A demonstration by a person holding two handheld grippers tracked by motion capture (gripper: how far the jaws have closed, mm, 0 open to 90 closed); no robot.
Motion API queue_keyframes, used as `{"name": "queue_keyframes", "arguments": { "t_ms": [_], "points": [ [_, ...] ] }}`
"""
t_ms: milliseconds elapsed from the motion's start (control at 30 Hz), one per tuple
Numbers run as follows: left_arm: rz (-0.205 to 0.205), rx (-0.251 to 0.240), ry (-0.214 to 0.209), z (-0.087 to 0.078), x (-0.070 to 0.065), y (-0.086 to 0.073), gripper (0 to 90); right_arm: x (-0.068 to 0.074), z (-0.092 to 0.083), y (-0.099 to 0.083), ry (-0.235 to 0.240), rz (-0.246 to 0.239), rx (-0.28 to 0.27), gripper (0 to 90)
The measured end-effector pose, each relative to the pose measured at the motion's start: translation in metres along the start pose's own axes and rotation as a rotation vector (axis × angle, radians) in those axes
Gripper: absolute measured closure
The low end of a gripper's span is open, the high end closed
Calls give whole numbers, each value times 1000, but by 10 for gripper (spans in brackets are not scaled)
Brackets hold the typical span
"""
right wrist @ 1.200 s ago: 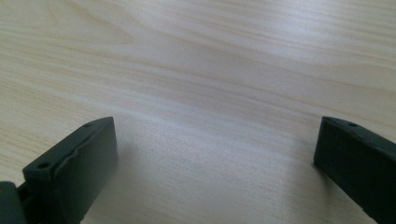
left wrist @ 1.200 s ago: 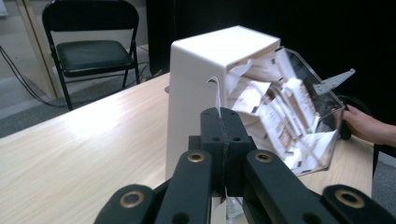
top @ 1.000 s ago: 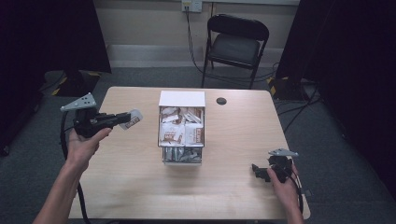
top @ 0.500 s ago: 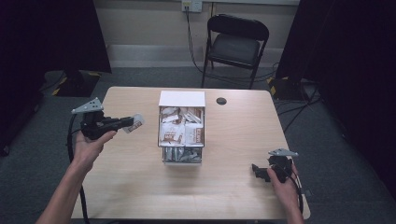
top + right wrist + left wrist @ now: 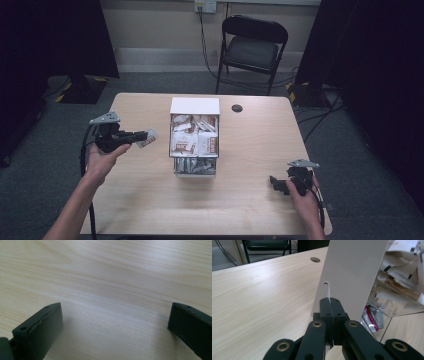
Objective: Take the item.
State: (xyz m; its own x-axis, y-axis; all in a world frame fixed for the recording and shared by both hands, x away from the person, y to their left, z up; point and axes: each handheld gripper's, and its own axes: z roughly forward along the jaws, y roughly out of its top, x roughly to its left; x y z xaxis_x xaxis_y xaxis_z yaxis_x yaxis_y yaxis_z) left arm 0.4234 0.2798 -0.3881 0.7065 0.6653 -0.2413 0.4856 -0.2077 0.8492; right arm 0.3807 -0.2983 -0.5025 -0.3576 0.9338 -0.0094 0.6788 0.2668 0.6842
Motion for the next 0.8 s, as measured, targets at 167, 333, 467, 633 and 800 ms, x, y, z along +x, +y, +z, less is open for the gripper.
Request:
{"name": "queue_keyframes", "arguments": {
  "t_ms": [167, 333, 467, 633, 800],
  "points": [
    [-15, 24, 3, 12, 5, -8, 900, 0, 0, 0, 0, 0, 0, 0],
    [-11, 51, -12, 28, 5, -15, 900, 0, 0, 0, 0, 0, 0, 0],
    [-4, 104, -9, 38, 6, -21, 900, 0, 0, 0, 0, 0, 0, 0],
    [-6, 126, -7, 47, 3, -26, 900, 0, 0, 0, 0, 0, 0, 0],
    [-10, 173, -1, 60, 6, -38, 900, 0, 0, 0, 0, 0, 0, 0]
  ]
}}
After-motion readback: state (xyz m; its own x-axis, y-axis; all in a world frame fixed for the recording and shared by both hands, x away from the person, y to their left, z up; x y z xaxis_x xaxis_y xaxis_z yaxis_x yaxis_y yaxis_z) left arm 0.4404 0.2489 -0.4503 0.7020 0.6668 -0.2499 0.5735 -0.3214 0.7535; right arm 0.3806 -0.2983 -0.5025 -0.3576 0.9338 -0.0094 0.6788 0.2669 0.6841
